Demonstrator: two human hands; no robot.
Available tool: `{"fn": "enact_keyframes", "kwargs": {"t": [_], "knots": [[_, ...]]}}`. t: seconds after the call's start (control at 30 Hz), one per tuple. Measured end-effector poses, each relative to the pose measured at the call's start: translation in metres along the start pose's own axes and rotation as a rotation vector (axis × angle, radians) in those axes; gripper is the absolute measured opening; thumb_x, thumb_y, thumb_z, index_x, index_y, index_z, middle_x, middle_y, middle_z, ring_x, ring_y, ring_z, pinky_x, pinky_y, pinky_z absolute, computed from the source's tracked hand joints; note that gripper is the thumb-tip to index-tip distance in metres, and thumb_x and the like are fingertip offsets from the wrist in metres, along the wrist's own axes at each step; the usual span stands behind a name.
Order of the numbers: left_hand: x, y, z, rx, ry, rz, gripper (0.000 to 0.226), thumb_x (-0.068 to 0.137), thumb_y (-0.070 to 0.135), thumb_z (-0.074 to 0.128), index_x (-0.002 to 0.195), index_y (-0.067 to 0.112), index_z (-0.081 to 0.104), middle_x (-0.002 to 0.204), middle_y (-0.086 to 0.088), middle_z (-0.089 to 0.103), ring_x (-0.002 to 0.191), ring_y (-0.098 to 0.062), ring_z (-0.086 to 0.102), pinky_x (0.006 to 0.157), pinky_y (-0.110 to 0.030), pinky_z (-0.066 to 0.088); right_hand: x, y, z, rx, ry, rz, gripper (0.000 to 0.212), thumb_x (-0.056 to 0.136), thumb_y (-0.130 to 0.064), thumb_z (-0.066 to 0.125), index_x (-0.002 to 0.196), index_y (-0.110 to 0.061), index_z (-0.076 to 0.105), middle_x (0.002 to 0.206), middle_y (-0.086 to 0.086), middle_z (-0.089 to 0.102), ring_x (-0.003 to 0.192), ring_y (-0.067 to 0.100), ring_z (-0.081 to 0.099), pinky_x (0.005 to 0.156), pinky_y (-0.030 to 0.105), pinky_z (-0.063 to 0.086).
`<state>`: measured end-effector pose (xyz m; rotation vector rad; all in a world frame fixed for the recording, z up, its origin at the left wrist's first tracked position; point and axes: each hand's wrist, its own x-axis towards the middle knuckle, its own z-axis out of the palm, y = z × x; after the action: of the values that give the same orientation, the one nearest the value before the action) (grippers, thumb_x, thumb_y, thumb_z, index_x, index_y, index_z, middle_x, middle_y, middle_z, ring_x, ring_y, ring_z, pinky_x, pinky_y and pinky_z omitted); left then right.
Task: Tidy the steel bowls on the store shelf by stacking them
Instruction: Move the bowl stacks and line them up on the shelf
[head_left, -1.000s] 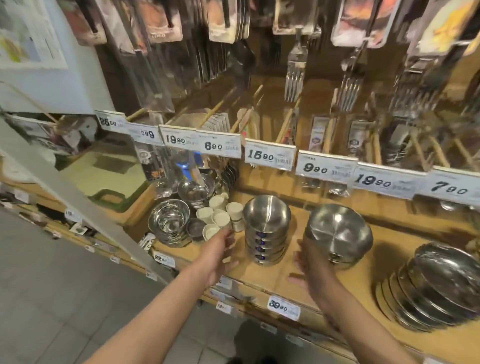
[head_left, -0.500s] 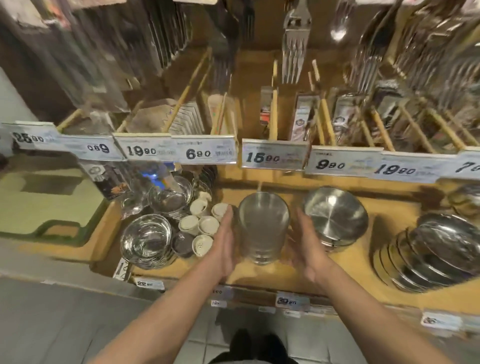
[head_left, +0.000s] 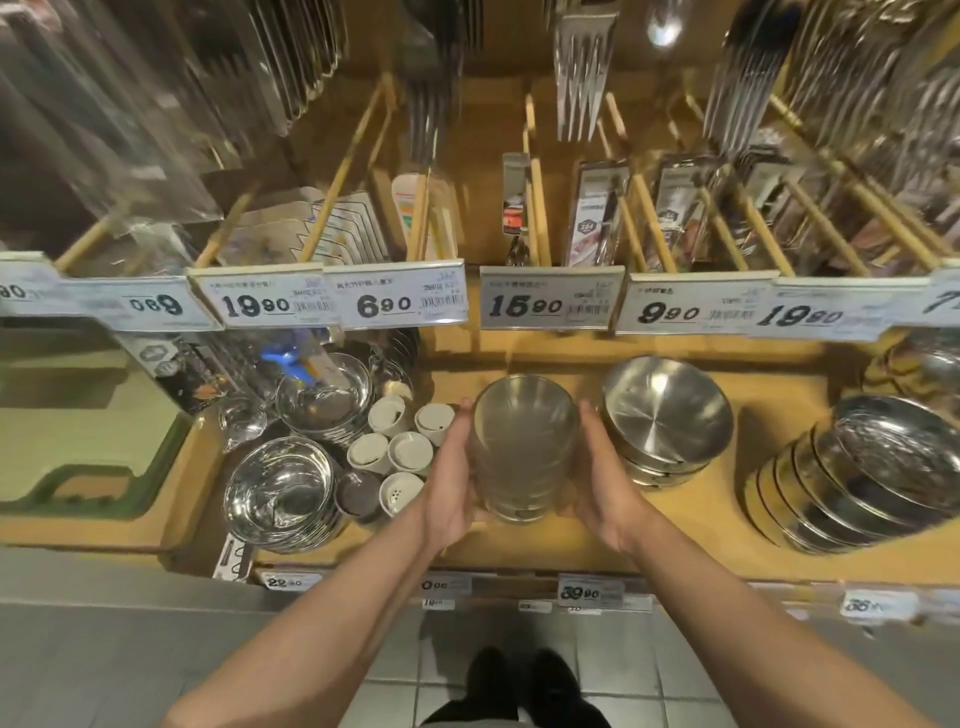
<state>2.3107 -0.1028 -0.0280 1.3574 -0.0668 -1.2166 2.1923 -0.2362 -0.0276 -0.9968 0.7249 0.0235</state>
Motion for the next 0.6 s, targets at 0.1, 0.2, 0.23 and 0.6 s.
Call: {"fn": "enact_keyframes", "kwargs": {"t": [0.1, 0.2, 0.23, 0.6], "knots": [[-0.004, 0.001, 0.002, -0.012, -0.064, 0.042, 0.067, 0.075, 0.091, 0.036, 0.110, 0.048, 0.074, 0.108, 0.014, 0.076, 0.099, -0.006, 0.072, 0.067, -0.028, 0.061, 0.000, 0.003, 0.004, -0.022, 0.023, -0.024, 0.052, 0.084, -0.089, 0.027, 0.104, -0.064, 0.068, 0.112, -0.030, 0.069, 0.117, 0.003, 0.054, 0.107, 0.060, 0.039], [-0.003, -0.001, 0.003, -0.038, -0.049, 0.013, 0.062, 0.082, 0.088, 0.028, 0.094, 0.052, 0.077, 0.094, 0.018, 0.078, 0.085, -0.002, 0.074, 0.058, -0.027, 0.060, -0.003, 0.004, 0.006, -0.049, 0.033, -0.047, 0.051, 0.081, -0.091, 0.028, 0.100, -0.066, 0.068, 0.108, -0.034, 0.069, 0.115, 0.000, 0.053, 0.106, 0.062, 0.040], [-0.002, -0.001, 0.003, -0.032, -0.028, -0.001, 0.063, 0.084, 0.087, 0.025, 0.091, 0.052, 0.077, 0.090, 0.018, 0.078, 0.083, -0.004, 0.075, 0.056, -0.028, 0.060, -0.004, 0.004, 0.006, -0.051, 0.033, -0.054, 0.053, 0.079, -0.092, 0.029, 0.103, -0.065, 0.068, 0.114, -0.032, 0.067, 0.118, 0.002, 0.053, 0.107, 0.064, 0.039], [-0.031, 0.031, 0.042, 0.056, 0.029, -0.040, 0.074, 0.079, 0.091, 0.032, 0.100, 0.037, 0.078, 0.092, 0.002, 0.079, 0.091, -0.022, 0.073, 0.081, -0.054, 0.058, -0.064, -0.027, 0.001, 0.017, 0.094, -0.115, 0.082, 0.069, -0.095, 0.045, 0.136, -0.049, 0.056, 0.148, -0.008, 0.052, 0.137, 0.020, 0.044, 0.099, 0.071, 0.042]]}}
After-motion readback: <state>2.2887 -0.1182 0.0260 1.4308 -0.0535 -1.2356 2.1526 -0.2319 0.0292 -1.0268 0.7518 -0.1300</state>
